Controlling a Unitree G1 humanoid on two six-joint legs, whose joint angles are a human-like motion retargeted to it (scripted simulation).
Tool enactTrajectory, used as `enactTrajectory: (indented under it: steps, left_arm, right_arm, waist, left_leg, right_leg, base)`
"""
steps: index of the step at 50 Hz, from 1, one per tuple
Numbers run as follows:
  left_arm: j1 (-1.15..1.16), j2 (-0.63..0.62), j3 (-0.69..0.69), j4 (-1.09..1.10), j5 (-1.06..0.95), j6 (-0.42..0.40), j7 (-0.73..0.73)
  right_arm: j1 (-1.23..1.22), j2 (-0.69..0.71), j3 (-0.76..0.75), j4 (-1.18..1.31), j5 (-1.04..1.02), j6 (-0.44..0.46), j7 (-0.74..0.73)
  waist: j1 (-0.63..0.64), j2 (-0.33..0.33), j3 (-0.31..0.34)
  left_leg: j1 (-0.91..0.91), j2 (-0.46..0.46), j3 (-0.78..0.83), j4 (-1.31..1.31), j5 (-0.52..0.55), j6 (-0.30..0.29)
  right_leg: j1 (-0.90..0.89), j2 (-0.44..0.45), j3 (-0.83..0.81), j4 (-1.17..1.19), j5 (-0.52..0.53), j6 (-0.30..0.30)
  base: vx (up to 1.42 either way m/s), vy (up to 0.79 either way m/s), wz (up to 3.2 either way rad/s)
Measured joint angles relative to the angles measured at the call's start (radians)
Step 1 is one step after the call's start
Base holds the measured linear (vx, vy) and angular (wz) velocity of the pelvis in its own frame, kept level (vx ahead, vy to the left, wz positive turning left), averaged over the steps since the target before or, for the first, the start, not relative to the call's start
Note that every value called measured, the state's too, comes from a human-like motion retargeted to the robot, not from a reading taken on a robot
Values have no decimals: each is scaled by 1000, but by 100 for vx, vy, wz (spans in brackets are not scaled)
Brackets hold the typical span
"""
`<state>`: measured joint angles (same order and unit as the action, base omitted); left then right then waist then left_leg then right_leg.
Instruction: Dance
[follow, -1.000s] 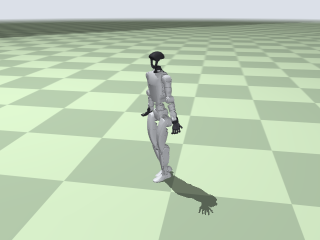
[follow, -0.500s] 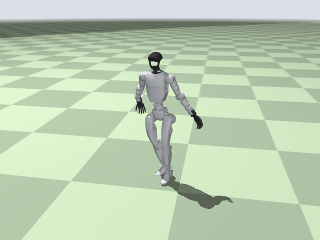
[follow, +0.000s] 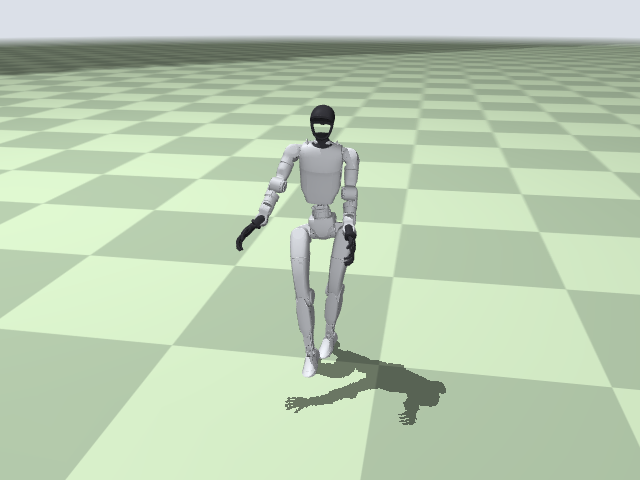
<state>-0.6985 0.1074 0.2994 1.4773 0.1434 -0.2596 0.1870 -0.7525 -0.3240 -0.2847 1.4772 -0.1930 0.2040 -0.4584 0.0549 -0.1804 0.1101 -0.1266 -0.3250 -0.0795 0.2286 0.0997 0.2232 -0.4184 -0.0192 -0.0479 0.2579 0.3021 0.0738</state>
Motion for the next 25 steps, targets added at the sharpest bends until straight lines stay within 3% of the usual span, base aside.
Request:
enactTrajectory:
  steps: [3,7,10,15,18,20,23,25]
  left_arm:
    - [58,-142,-69,11,-4,-18,-10]
    - [153,-270,-148,56,-21,-39,-2]
    - [217,-337,-165,81,-41,-8,-15]
    - [241,-399,-252,159,-153,77,-148]
    - [216,-385,-330,217,-289,123,-246]
    - [194,-374,-390,223,-328,224,-339]
    - [168,-372,-469,173,-309,425,-564]
    - [143,-378,-484,113,-267,510,-709]
  right_arm:
    - [-35,124,113,41,-37,30,12]
    - [-56,282,261,95,-74,74,27]
    - [-58,372,390,106,-120,136,127]
    - [-9,435,523,11,-357,225,382]
    - [-11,444,579,-72,-508,201,646]
    - [-25,432,619,-146,-599,182,885]
    - [-45,393,651,-289,-668,89,1284]
    - [-60,372,634,-385,-679,33,1444]
  waist:
    - [28,-46,23]
    - [77,-92,36]
    - [116,-120,45]
    - [166,-113,20]
    - [172,-105,-3]
    - [159,-99,-26]
    - [135,-72,-41]
    - [121,-61,-50]
  left_leg:
    - [37,-63,1,-6,6,21]
    - [48,-111,22,-4,14,39]
    - [42,-130,25,-3,25,35]
    - [14,-120,4,22,0,39]
    - [6,-104,12,45,-14,39]
    - [7,-96,5,57,-15,39]
    - [47,-84,2,69,-4,39]
    - [61,-80,-8,71,11,39]
  right_leg:
    - [48,1,-135,-117,-36,107]
    - [140,-3,-484,-204,-80,185]
    - [179,-1,-620,-234,-67,153]
    - [145,-12,-535,-224,-62,-10]
    - [152,-7,-590,-222,-85,-88]
    - [153,1,-583,-220,-121,-120]
    - [187,9,-583,-209,-153,-119]
    - [205,18,-573,-206,-162,-111]
  base:
    - [31,-27,51]
    - [21,-27,25]
    - [14,-28,30]
    - [16,-35,56]
    - [19,-24,27]
    - [28,-26,20]
    - [35,-20,0]
    - [21,-25,-28]
